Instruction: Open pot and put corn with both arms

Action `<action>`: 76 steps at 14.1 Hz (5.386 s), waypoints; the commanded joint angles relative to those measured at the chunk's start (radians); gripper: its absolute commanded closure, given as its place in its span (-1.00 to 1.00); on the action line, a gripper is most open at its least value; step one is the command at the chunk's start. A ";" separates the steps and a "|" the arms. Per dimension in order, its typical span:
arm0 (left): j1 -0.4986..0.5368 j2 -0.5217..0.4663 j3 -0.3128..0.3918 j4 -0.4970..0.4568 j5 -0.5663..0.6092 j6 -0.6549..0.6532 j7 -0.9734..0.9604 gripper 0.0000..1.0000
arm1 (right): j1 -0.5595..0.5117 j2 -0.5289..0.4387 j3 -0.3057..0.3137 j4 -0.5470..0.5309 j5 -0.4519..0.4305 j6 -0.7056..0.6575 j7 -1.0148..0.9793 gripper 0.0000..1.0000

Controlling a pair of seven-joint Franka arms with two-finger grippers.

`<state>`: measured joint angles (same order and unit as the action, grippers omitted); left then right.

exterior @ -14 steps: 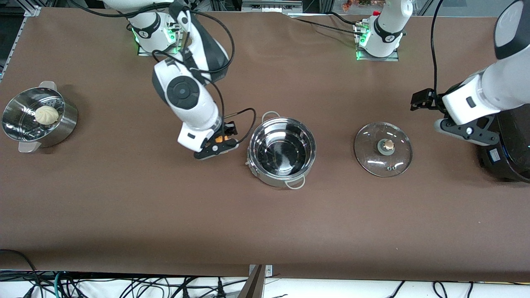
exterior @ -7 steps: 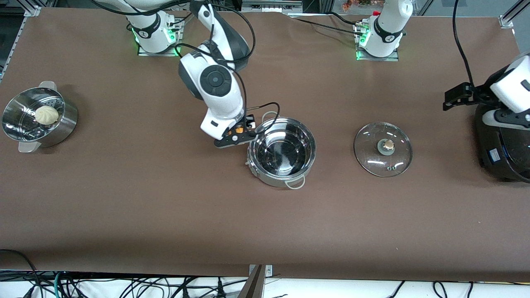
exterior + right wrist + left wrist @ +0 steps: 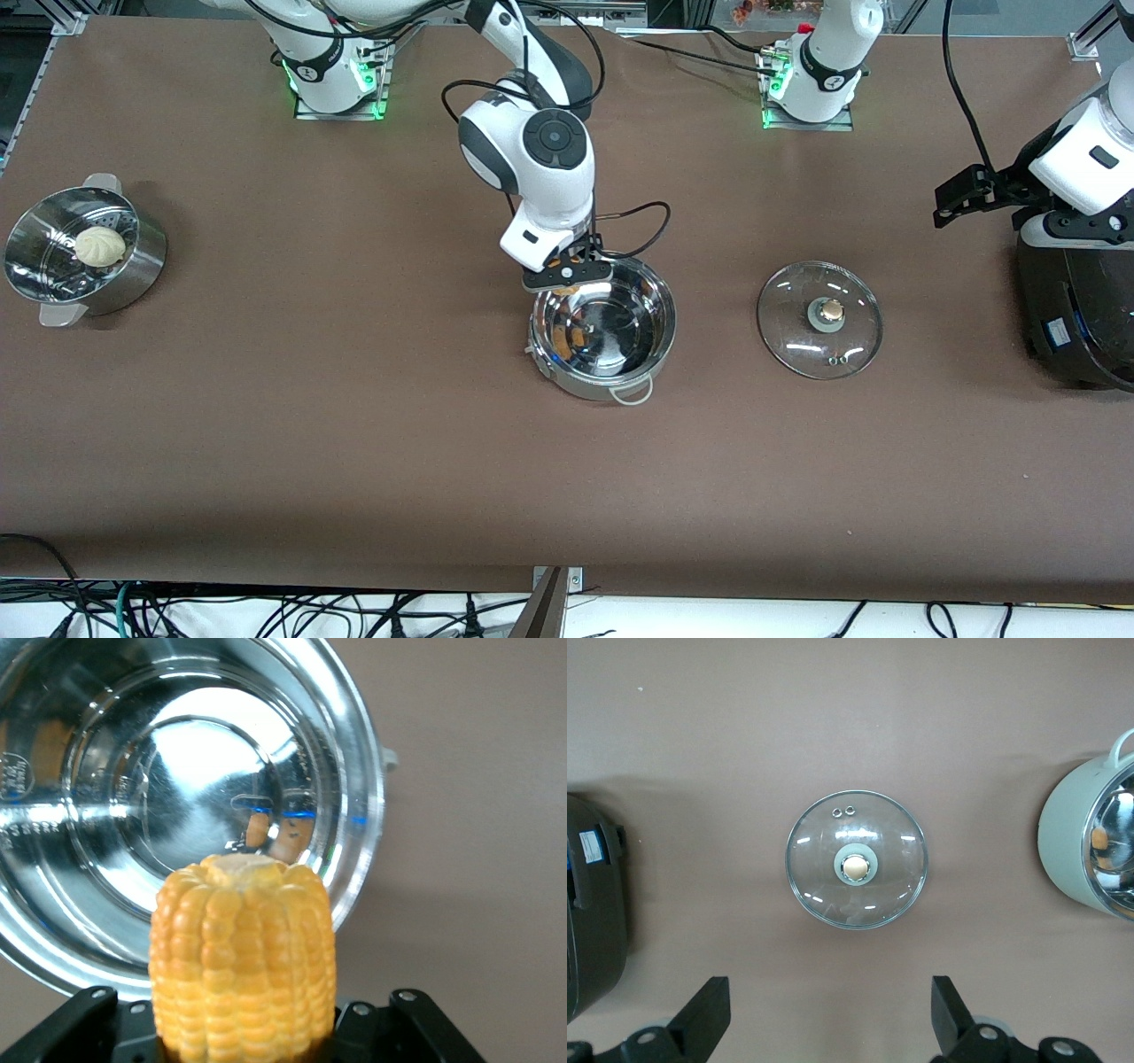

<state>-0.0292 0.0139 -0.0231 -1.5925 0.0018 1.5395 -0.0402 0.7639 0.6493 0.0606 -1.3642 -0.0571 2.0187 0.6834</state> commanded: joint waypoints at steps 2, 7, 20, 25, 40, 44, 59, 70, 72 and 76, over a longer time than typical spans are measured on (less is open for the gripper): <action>-0.005 0.003 0.011 0.011 -0.009 -0.009 -0.021 -1.00 | 0.005 0.137 -0.015 0.186 -0.024 -0.026 0.016 1.00; -0.003 0.001 0.011 0.009 -0.009 -0.013 -0.026 -1.00 | 0.017 0.236 -0.013 0.301 -0.044 -0.021 0.015 1.00; 0.017 0.011 0.011 0.011 -0.009 -0.042 -0.024 -1.00 | 0.020 0.339 -0.013 0.347 -0.072 0.077 0.005 0.83; 0.018 0.009 0.009 0.009 -0.008 -0.045 -0.021 -1.00 | 0.018 0.334 -0.015 0.347 -0.075 0.071 -0.002 -0.99; 0.017 0.008 0.009 0.011 -0.008 -0.076 -0.020 -1.00 | -0.055 0.181 -0.030 0.347 -0.067 -0.142 -0.203 -1.00; 0.018 0.008 0.009 0.011 -0.008 -0.076 -0.018 -1.00 | -0.090 0.089 -0.041 0.346 -0.063 -0.262 -0.283 -1.00; 0.015 0.008 0.003 0.012 -0.008 -0.075 -0.023 -1.00 | -0.626 -0.181 -0.039 0.279 0.003 -0.538 -0.666 -1.00; 0.015 0.005 0.002 0.031 -0.008 -0.076 -0.020 -1.00 | -0.664 -0.508 -0.174 -0.092 0.016 -0.532 -0.729 -1.00; 0.015 0.005 0.002 0.031 -0.008 -0.076 -0.020 -1.00 | -0.663 -0.516 -0.174 -0.093 0.016 -0.537 -0.729 -1.00; 0.015 0.005 0.003 0.031 -0.008 -0.075 -0.015 -1.00 | -0.661 -0.517 -0.176 -0.099 0.017 -0.537 -0.738 -1.00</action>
<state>-0.0136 0.0205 -0.0196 -1.5774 0.0018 1.4775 -0.0613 0.0906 0.1646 -0.0985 -1.4231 -0.0531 1.4717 -0.0362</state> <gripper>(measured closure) 0.000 0.000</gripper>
